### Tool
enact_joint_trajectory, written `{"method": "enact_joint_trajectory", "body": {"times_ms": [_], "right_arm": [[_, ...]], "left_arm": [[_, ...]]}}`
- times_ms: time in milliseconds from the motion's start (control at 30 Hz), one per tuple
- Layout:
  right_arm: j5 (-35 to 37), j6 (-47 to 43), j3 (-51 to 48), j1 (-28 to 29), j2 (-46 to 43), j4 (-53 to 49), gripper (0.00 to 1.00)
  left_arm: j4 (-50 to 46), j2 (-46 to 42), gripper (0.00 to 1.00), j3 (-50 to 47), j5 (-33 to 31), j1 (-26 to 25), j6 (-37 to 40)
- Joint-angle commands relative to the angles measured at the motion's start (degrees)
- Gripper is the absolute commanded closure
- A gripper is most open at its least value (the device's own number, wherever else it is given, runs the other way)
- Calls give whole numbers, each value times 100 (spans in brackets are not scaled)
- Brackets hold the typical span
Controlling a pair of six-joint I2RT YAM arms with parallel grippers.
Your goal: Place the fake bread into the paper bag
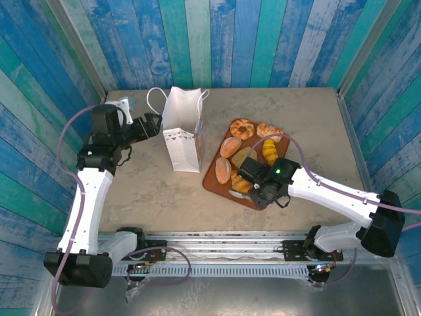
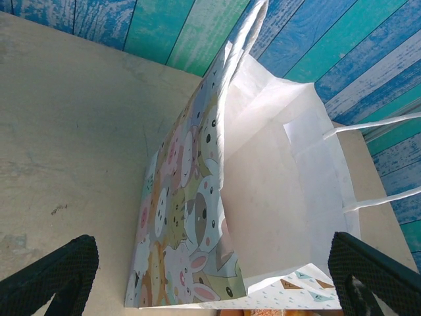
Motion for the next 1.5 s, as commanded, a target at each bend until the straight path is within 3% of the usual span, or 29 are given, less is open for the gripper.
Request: {"method": "enact_joint_trajectory", "body": {"times_ms": [0, 533, 1100, 1467], "right_arm": [[3, -21, 40, 42, 87, 65, 46], [86, 92, 196, 68, -168, 40, 64], [181, 228, 769, 70, -1014, -627, 65], [-369, 120, 1838, 70, -1177, -638, 65]], "left_arm": [[-20, -149, 6, -5, -51, 0, 110], [-189, -138, 6, 134, -133, 1, 171], [-476, 80, 0, 627, 246, 0, 89], [-581, 817, 8, 922, 497, -2, 283]]}}
